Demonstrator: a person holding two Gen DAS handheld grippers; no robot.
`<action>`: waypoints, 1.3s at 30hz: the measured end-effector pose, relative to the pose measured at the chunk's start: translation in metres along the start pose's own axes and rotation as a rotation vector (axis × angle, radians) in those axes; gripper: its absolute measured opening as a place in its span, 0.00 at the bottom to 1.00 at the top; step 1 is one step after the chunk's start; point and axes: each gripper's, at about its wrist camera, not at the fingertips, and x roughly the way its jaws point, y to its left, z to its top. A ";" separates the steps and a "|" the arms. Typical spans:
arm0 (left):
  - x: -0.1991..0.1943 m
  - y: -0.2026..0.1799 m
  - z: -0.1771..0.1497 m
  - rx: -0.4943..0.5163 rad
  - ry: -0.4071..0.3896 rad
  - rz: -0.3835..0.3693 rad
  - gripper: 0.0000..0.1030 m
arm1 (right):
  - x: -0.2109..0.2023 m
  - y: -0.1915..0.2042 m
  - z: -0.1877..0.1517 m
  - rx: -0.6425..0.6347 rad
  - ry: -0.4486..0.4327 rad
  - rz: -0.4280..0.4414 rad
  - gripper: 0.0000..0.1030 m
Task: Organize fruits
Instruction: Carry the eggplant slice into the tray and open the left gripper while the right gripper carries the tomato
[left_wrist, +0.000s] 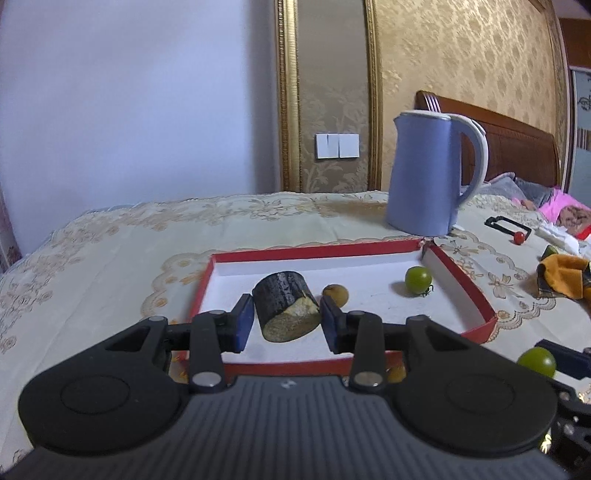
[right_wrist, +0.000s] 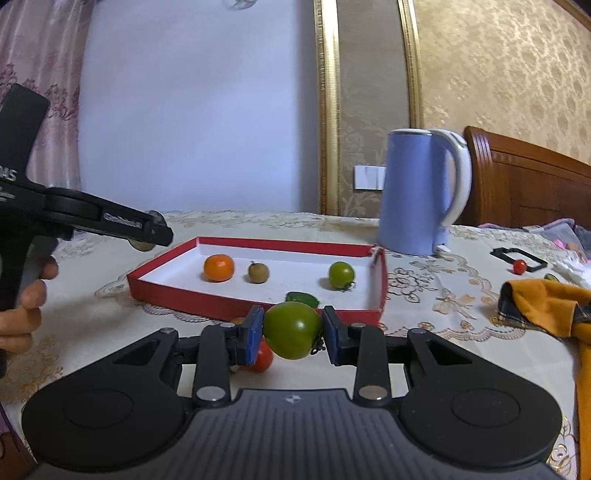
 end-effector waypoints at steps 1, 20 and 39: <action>0.004 -0.003 0.002 0.008 -0.002 -0.004 0.35 | -0.001 -0.002 -0.001 0.002 -0.003 -0.006 0.32; 0.088 -0.047 0.033 0.084 0.071 -0.014 0.35 | -0.005 -0.007 0.001 0.000 -0.006 -0.014 0.32; 0.133 -0.076 0.043 0.112 0.125 -0.011 0.58 | -0.007 -0.021 0.002 0.014 0.005 -0.037 0.32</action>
